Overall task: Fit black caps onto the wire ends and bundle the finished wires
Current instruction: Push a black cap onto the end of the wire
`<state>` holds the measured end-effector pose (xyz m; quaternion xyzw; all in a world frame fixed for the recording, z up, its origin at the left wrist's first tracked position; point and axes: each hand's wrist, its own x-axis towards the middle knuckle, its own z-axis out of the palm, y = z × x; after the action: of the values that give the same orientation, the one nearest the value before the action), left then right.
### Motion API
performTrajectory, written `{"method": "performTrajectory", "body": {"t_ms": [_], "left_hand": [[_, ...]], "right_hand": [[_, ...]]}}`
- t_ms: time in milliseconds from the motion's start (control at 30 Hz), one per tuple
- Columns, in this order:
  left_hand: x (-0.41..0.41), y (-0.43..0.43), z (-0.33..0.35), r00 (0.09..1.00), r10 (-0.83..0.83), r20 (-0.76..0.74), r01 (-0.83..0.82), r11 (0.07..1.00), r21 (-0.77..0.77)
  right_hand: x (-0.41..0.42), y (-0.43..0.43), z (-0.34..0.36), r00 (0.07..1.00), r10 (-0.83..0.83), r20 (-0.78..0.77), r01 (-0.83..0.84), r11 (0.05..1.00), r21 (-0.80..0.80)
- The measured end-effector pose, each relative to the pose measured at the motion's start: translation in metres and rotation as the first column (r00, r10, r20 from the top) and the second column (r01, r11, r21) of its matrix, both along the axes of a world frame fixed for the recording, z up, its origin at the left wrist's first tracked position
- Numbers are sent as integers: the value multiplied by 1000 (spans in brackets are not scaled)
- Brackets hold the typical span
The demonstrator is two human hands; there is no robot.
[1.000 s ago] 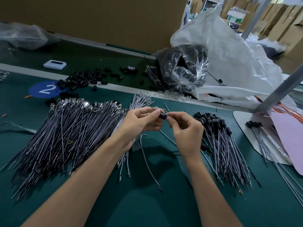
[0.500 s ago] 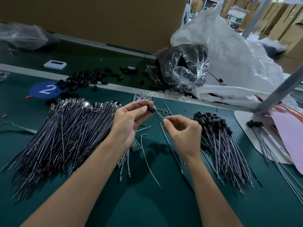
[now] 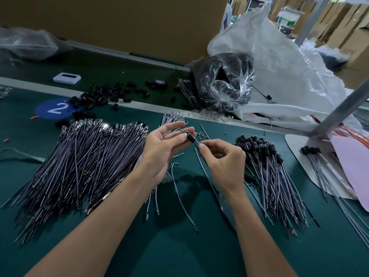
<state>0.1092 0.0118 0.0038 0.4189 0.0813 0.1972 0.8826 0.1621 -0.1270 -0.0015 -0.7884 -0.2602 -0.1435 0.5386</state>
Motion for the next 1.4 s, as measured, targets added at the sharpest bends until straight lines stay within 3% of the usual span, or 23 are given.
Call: {"method": "performTrajectory", "body": {"t_ms": [333, 467, 600, 667, 800, 867, 900, 967, 1033, 1133, 1200, 1267, 1400], "left_hand": [[-1, -8, -1, 994, -40, -103, 53, 990, 128], [-1, -8, 0, 991, 31, -127, -15, 991, 130], [-2, -14, 3, 995, 20, -99, 2, 977, 214], [-4, -10, 7, 993, 95, -66, -75, 963, 260], [-9, 23, 15, 931, 362, -50, -360, 932, 43], [-13, 29, 14, 914, 404, -38, -405, 914, -7], [-13, 28, 13, 919, 393, -31, -394, 919, -21], [-13, 28, 14, 942, 334, -29, -334, 942, -37], [-14, 30, 14, 971, 235, -29, -236, 971, -31], [-16, 30, 14, 999, 7, -40, -1, 992, 129], [-15, 26, 14, 996, -62, -60, 76, 957, 280], [-14, 22, 15, 994, -88, -57, 102, 935, 340], [-14, 11, 13, 984, -177, -22, 170, 888, 427]], "right_hand": [[-1, 1, 1, 997, 74, -14, -75, 997, -26], [-3, 3, 1, 996, 94, 2, -94, 994, -47], [-6, 6, 1, 995, 96, 31, -95, 995, -26], [-3, 4, 1, 996, 55, 70, -53, 998, -37], [5, -6, 0, 995, -29, 91, 39, 993, -107], [5, -6, 0, 998, -8, 59, 14, 994, -104], [5, -5, 1, 1000, 29, -2, -29, 999, -44], [6, -6, 6, 962, 173, -212, -123, 966, 226], [7, -12, 11, 876, 365, -316, -169, 844, 508], [7, -18, 18, 725, 621, -296, -209, 609, 765], [5, -18, 22, 659, 695, -286, -215, 539, 814], [3, -16, 22, 637, 708, -304, -238, 556, 796], [-6, -3, 17, 734, 562, -381, -310, 776, 549]]}}
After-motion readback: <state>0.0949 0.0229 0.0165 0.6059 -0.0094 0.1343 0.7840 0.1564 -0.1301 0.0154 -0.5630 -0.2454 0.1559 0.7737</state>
